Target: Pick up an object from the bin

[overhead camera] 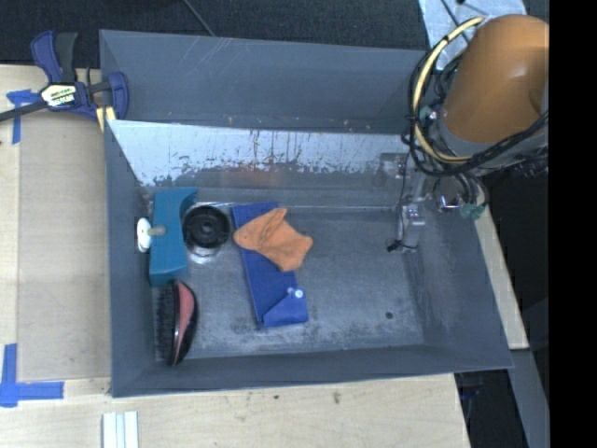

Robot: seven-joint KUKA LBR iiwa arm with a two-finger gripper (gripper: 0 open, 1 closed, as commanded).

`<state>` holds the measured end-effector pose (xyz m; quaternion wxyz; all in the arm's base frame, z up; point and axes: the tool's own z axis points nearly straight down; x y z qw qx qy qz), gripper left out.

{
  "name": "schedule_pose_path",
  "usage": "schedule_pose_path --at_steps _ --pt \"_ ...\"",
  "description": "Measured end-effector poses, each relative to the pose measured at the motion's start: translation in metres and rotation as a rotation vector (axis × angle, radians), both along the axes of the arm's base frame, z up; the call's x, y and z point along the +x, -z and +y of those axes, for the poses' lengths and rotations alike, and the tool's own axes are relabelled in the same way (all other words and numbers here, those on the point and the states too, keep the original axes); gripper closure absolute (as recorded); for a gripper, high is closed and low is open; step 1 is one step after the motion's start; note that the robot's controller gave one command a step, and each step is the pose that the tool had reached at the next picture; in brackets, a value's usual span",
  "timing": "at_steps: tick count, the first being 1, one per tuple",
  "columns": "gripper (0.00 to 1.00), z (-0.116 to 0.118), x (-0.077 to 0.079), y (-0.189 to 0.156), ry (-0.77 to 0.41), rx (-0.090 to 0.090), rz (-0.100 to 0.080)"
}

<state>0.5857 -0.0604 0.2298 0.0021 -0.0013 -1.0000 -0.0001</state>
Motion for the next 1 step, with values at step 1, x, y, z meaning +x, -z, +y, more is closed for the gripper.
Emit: schedule_pose_path --at_steps 1 --pt "0.0 0.0003 0.0011 -0.0052 -0.001 -0.001 -0.008"
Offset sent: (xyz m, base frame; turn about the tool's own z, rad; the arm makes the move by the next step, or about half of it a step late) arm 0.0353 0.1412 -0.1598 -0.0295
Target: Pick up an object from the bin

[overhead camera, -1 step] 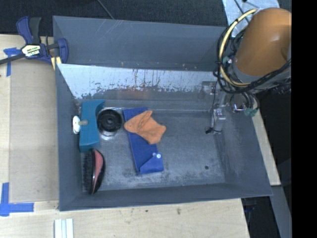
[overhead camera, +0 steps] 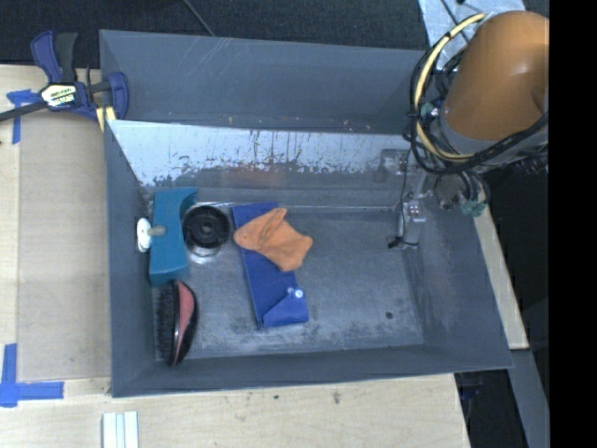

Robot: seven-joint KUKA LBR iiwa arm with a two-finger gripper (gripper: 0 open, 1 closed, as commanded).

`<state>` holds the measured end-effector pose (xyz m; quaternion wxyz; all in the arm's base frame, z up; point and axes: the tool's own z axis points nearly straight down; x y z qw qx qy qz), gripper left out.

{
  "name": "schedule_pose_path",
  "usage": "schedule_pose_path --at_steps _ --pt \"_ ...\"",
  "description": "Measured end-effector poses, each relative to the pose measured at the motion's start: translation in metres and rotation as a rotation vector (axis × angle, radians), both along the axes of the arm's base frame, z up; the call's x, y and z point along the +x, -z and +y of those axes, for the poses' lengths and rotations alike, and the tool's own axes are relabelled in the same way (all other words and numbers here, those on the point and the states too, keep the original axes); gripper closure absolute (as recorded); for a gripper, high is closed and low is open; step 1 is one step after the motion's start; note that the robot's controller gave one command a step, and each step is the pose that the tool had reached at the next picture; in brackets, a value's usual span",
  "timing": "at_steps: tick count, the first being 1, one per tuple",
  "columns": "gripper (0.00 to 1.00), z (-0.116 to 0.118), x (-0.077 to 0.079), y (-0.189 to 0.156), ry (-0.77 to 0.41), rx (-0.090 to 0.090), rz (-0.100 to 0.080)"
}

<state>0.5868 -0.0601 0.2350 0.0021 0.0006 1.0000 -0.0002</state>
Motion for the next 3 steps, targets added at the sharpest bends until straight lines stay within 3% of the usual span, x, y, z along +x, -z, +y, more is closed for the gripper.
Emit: schedule_pose_path --at_steps 1,2,3 --pt "0.0 0.061 0.017 0.071 -0.01 0.0 -0.004" --pt "0.0 0.137 0.017 0.079 0.226 0.001 0.001" --pt "0.0 0.187 0.018 0.081 0.289 0.004 0.0"
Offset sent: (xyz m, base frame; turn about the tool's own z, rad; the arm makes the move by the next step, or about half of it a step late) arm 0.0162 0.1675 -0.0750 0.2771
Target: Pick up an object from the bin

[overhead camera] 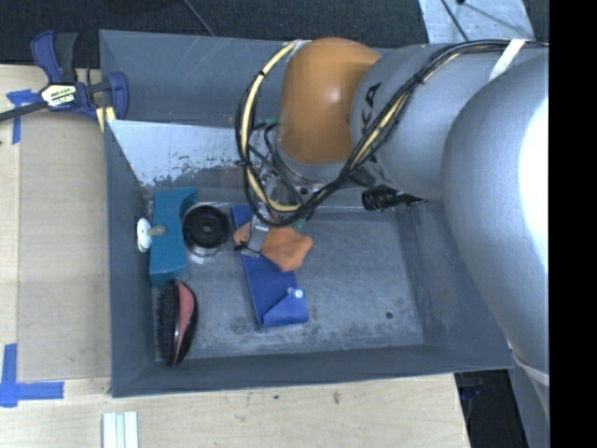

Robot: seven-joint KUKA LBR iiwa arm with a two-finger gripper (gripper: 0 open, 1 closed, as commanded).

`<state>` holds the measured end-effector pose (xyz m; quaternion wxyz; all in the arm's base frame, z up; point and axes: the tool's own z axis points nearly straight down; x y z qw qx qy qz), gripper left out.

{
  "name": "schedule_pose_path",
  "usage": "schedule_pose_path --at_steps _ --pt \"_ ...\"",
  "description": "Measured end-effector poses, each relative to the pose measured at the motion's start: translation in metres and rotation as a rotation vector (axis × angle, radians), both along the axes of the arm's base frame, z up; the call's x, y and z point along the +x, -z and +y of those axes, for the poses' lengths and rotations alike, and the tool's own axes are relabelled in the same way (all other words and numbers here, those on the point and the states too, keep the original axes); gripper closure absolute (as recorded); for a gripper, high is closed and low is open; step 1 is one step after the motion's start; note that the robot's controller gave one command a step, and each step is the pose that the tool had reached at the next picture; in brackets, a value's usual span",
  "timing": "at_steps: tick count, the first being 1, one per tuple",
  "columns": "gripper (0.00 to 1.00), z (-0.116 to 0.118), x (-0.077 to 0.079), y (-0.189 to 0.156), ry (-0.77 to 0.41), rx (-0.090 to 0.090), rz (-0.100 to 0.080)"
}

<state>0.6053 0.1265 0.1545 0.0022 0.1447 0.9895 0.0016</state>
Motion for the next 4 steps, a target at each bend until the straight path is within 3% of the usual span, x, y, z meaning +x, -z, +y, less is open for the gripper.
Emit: schedule_pose_path --at_steps 1,2,3,4 --pt "0.0 -0.05 0.012 0.076 -0.003 0.001 -0.003" --pt "1.0 -0.063 0.029 0.08 0.08 -0.003 -0.042" --pt "1.0 -0.051 0.028 0.075 0.121 -0.004 -0.025" --pt "1.0 -0.064 0.03 0.039 0.08 -0.003 0.0"
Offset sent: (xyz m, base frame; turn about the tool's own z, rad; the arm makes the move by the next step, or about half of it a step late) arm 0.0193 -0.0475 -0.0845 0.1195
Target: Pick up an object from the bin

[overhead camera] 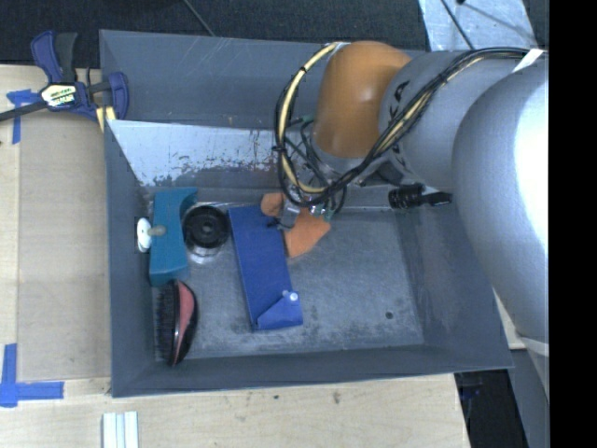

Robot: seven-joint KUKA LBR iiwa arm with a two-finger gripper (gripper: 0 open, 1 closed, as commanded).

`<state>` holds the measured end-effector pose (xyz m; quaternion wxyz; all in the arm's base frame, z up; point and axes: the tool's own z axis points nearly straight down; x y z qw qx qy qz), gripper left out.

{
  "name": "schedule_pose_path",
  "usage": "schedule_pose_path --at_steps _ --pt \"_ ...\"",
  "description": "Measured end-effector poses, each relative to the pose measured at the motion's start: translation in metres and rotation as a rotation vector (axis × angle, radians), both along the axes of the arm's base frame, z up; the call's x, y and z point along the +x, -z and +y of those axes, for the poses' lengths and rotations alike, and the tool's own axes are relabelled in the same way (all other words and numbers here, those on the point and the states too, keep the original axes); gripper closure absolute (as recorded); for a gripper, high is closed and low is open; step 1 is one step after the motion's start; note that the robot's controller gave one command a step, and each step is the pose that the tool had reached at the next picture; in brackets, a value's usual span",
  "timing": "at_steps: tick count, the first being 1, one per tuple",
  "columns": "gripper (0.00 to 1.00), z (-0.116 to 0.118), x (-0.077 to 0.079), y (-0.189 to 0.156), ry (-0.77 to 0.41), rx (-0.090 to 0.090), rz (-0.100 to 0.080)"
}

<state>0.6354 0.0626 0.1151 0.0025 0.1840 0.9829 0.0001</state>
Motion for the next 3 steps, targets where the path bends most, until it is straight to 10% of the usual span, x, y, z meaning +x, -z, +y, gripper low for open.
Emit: schedule_pose_path --at_steps 3 --pt "1.0 0.009 0.001 -0.017 0.034 0.001 -0.001"
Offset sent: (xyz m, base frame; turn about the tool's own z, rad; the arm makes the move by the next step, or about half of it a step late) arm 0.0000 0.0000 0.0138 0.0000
